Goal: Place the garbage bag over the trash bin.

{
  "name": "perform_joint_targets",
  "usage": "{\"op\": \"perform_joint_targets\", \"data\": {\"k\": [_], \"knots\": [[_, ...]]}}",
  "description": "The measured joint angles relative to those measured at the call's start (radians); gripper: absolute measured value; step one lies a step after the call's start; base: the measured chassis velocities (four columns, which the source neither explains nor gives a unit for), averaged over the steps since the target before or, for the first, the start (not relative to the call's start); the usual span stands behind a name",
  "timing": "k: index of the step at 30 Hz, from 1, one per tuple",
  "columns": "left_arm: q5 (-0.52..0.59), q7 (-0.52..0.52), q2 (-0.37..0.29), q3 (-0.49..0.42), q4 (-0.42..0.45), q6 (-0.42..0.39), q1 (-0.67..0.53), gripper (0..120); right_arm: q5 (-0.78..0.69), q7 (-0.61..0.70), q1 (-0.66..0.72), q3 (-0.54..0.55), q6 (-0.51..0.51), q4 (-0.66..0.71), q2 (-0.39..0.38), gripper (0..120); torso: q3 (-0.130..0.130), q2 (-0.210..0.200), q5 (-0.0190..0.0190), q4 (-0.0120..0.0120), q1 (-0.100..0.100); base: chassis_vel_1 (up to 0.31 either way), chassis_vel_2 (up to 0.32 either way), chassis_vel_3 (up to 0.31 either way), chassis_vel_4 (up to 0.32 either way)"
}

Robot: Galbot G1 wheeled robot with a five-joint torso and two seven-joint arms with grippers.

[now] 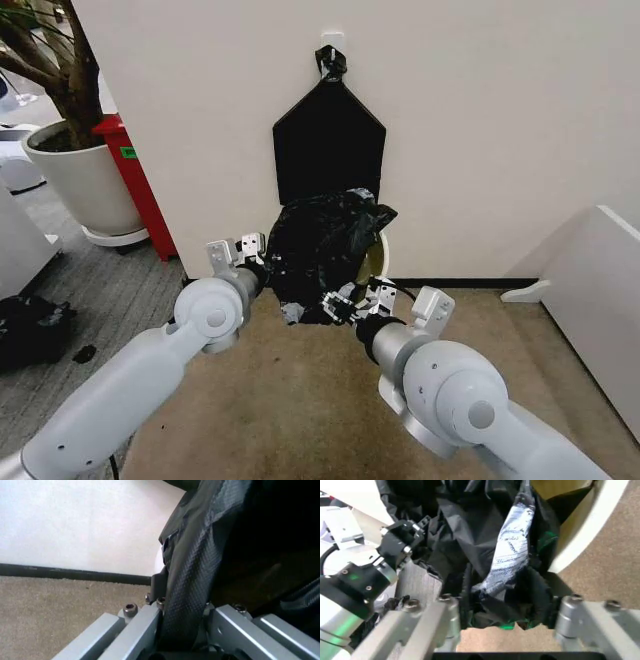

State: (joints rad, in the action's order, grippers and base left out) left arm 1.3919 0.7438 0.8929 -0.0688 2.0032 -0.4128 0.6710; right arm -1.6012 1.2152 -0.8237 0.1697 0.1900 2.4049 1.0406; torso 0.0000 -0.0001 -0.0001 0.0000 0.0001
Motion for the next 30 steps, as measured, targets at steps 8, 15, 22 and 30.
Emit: {"op": "perform_joint_targets", "data": {"k": [8, 15, 22, 30], "knots": [[0.0, -0.001, 0.0, 0.01, -0.008, 0.0, 0.003, 0, -0.011, 0.0, -0.02, -0.026, -0.001, 0.03, -0.035, 1, 0.0, 0.0, 0.0001, 0.0, 0.0, 0.0, 0.0, 0.0, 0.0], [0.014, -0.002, 0.007, 0.024, -0.02, 0.001, 0.008, 0, -0.016, 0.005, -0.075, -0.056, -0.004, 0.064, -0.083, 0, 0.0, 0.0, 0.0001, -0.0001, 0.0, 0.0, 0.0, 0.0, 0.0], [0.064, 0.011, 0.014, 0.04, -0.019, 0.009, 0.014, 0, -0.011, 0.004, -0.153, -0.072, -0.013, 0.085, -0.082, 0, 0.0, 0.0, 0.0001, -0.0001, 0.0, 0.0, 0.0, 0.0, 0.0], [0.143, 0.018, -0.001, 0.068, -0.001, 0.012, 0.024, 0, 0.076, -0.069, -0.263, -0.084, 0.009, 0.049, -0.053, 0, 0.0, 0.0, 0.0001, 0.0, 0.0, 0.0, 0.0, 0.0, 0.0]]}}
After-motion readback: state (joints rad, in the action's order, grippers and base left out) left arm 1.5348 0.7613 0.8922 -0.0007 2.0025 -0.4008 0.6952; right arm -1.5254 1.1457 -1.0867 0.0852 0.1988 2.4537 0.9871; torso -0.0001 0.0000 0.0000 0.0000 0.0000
